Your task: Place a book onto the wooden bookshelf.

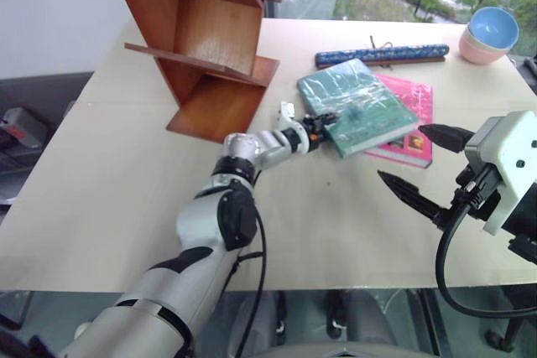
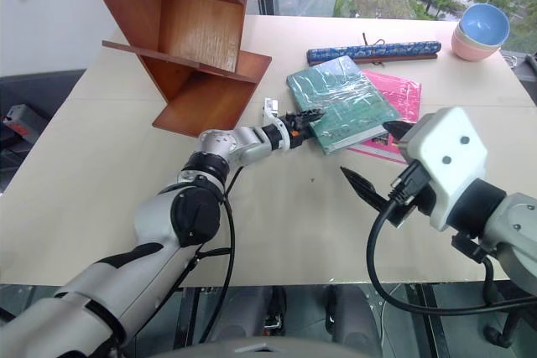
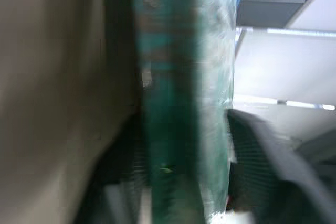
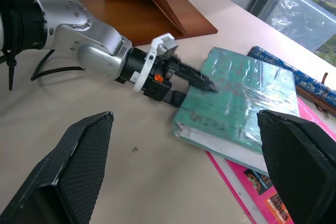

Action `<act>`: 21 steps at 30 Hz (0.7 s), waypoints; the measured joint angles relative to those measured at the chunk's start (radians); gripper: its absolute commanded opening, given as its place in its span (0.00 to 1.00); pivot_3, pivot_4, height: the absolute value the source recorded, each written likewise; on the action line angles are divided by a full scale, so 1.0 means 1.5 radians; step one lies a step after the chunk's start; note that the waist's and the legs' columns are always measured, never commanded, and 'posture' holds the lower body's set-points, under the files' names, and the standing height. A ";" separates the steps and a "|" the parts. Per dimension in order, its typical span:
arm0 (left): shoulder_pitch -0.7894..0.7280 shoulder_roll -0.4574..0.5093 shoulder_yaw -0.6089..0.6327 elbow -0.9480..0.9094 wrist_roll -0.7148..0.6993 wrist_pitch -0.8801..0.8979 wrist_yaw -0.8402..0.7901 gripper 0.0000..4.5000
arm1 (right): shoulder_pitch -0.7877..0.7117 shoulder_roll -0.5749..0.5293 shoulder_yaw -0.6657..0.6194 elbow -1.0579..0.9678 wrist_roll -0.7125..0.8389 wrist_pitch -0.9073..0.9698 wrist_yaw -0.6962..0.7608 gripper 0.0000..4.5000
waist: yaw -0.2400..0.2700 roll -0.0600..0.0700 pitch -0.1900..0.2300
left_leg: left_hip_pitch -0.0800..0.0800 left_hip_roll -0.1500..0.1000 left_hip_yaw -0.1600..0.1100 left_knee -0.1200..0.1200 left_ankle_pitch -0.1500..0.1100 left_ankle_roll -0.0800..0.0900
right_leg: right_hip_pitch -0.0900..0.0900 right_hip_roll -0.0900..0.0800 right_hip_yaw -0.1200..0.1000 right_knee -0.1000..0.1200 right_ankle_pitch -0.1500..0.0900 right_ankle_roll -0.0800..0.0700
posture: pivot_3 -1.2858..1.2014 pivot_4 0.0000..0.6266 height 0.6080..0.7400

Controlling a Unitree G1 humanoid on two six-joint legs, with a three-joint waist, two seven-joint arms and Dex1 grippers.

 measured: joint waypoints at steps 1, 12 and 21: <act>-0.001 0.004 0.004 0.003 -0.001 0.017 -0.015 0.08 | 0.000 -0.004 0.000 0.000 0.004 -0.002 -0.006 1.00 | 0.000 0.000 0.000 | 0.000 0.000 0.000 0.000 0.000 0.000 | 0.000 0.000 0.000 0.000 0.000 0.000 | 0.52 0.24 0.98; 0.085 0.004 0.008 -0.179 -0.032 0.205 -0.002 0.02 | -0.006 -0.005 0.027 -0.001 -0.009 -0.018 -0.018 1.00 | -0.005 0.000 0.000 | 0.000 0.000 0.000 0.000 0.000 0.000 | 0.000 0.000 0.001 0.000 0.000 0.000 | 0.52 0.24 0.98; 0.260 0.046 -0.143 -0.719 -0.112 0.335 -0.036 0.02 | -0.015 0.023 0.041 0.019 -0.038 -0.030 0.010 1.00 | -0.016 0.000 0.001 | 0.000 0.001 0.000 0.000 0.000 -0.001 | -0.001 0.000 0.001 0.001 0.000 0.000 | 0.52 0.24 0.98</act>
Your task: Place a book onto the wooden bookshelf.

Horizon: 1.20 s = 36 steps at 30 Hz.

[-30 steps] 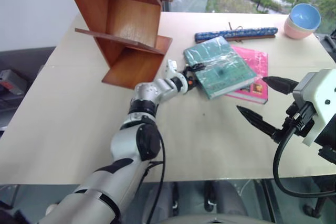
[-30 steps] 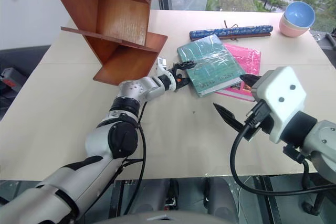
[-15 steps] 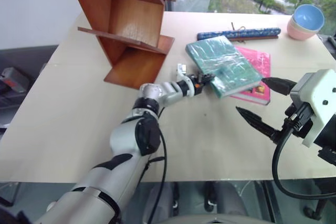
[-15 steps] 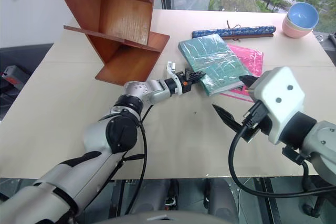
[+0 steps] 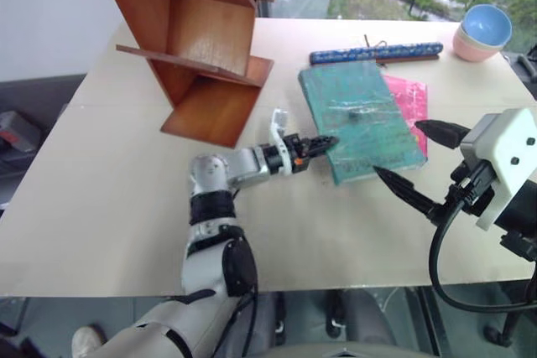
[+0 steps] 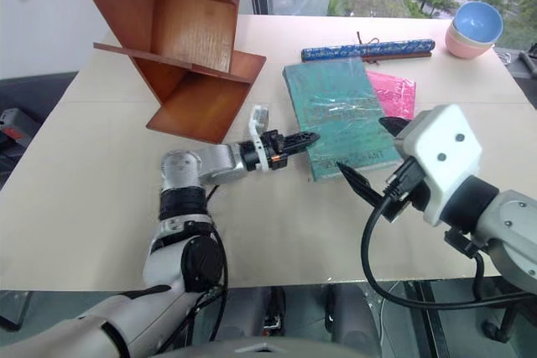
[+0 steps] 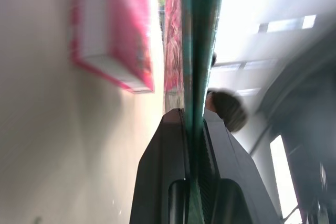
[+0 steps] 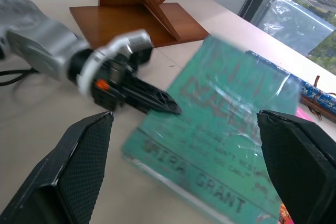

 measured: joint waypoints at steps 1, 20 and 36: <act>0.005 0.026 -0.027 -0.038 0.006 -0.020 -0.030 0.02 | 0.004 0.003 -0.008 0.003 0.000 0.000 0.007 1.00 | 0.000 0.000 0.000 | 0.001 0.000 0.001 0.000 0.000 0.000 | 0.000 0.000 0.000 0.000 0.000 0.000 | 0.52 0.24 0.98; -0.209 0.524 -0.293 0.036 0.515 -1.077 -0.628 0.02 | 0.099 0.116 -0.157 0.076 -0.091 -0.052 0.231 1.00 | 0.001 0.002 -0.001 | 0.001 0.000 0.002 0.000 0.000 0.001 | 0.000 0.001 0.000 -0.001 0.000 0.000 | 0.52 0.24 0.98; -0.356 0.712 -0.404 0.352 0.788 -1.235 -0.698 0.02 | -0.032 0.121 -0.033 0.114 -0.148 -0.075 0.263 1.00 | 0.000 0.000 0.000 | -0.001 0.000 0.003 0.000 -0.001 0.002 | -0.002 0.001 0.000 -0.001 -0.002 0.003 | 0.52 0.24 0.98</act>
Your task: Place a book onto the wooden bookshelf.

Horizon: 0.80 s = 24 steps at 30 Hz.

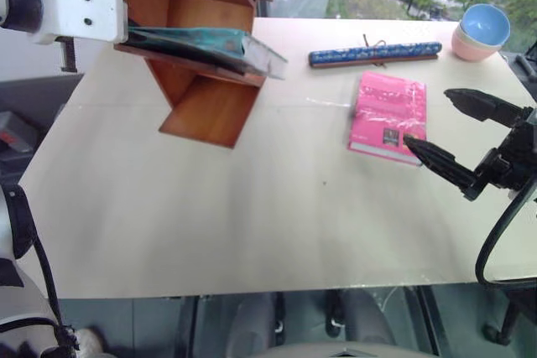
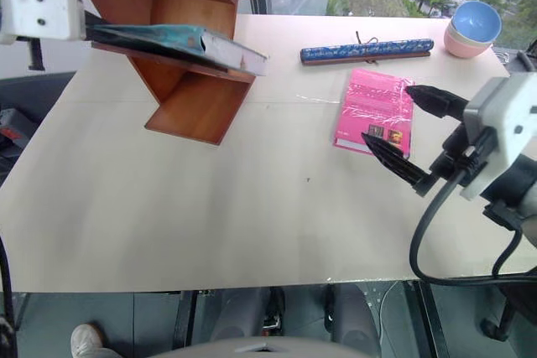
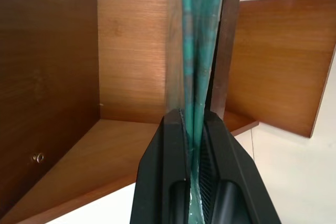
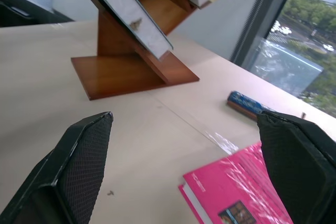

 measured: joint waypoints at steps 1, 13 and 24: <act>-0.010 0.000 -0.009 0.017 0.016 -0.006 0.007 0.02 | -0.009 0.000 0.011 0.003 -0.003 0.000 0.001 1.00 | -0.001 0.000 0.000 | 0.000 0.000 0.000 0.000 0.000 0.000 | 0.000 0.000 0.000 0.000 0.000 0.000 | 0.52 0.24 0.98; 0.038 -0.002 0.019 0.071 -0.006 -0.018 0.031 0.69 | -0.092 0.000 0.084 0.018 -0.021 -0.002 0.062 1.00 | -0.002 0.000 0.000 | 0.000 0.001 0.002 0.001 -0.001 0.001 | -0.001 0.000 0.002 0.000 0.002 -0.002 | 0.52 0.24 0.98; 0.358 0.067 0.342 -0.177 -0.353 0.377 -0.032 0.69 | -0.170 0.007 0.129 0.110 -0.073 -0.024 0.161 1.00 | -0.016 0.000 0.000 | -0.009 0.001 0.001 0.004 -0.001 0.001 | -0.008 0.000 0.000 0.003 0.001 -0.001 | 0.52 0.24 0.98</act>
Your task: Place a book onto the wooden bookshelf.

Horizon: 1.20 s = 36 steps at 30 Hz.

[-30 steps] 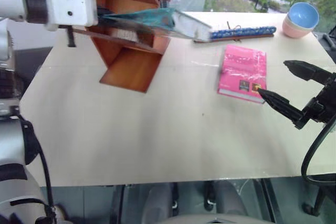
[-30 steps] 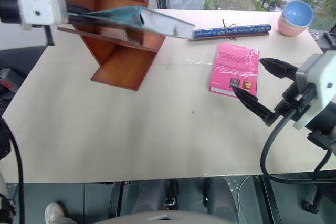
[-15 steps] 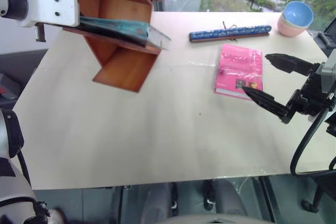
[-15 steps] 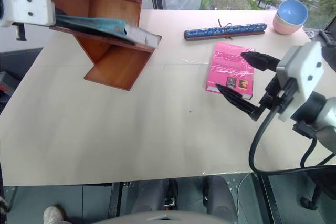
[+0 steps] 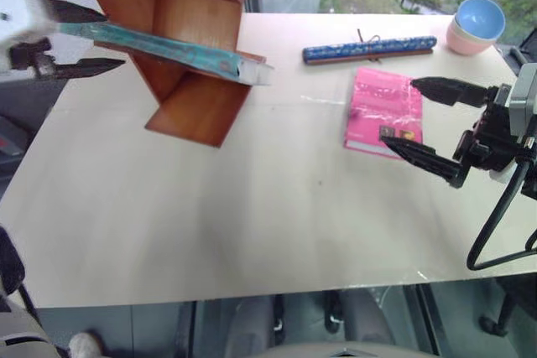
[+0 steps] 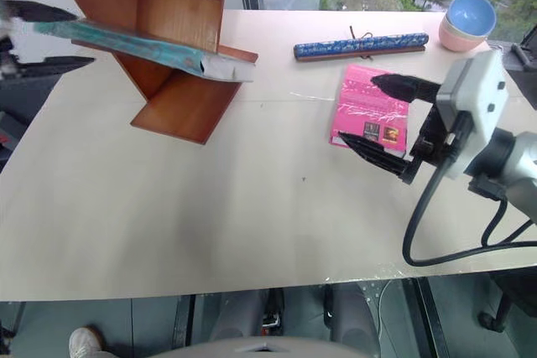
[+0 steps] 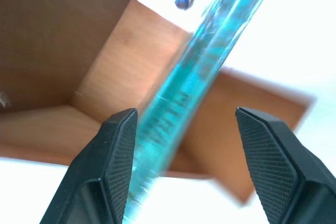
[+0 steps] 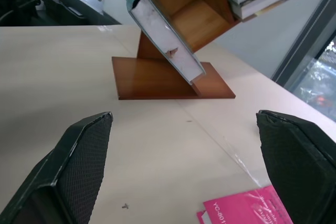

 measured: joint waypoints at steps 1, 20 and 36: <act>0.038 0.003 0.043 -0.031 -0.033 0.064 -0.003 0.69 | -0.011 0.006 0.006 0.008 -0.001 -0.002 0.005 1.00 | -0.002 0.000 0.000 | 0.000 0.000 0.000 0.000 0.000 0.000 | 0.000 0.000 0.000 0.000 -0.001 0.002 | 0.52 0.24 0.98; 0.372 -0.449 0.066 -0.607 -0.366 0.507 0.435 0.69 | -0.096 0.073 0.031 -0.007 0.043 0.002 -0.031 1.00 | 0.010 0.001 0.000 | 0.012 -0.001 -0.002 0.005 0.000 -0.004 | 0.011 -0.003 0.001 0.008 0.000 -0.005 | 0.52 0.24 0.98; 0.350 -0.496 -0.086 -0.458 -0.209 0.307 0.460 0.69 | 0.033 0.012 -0.018 -0.078 0.078 0.073 -0.116 1.00 | 0.016 0.002 -0.001 | 0.010 -0.001 -0.002 0.004 0.001 -0.002 | 0.009 -0.004 0.001 0.006 -0.001 -0.005 | 0.52 0.24 0.98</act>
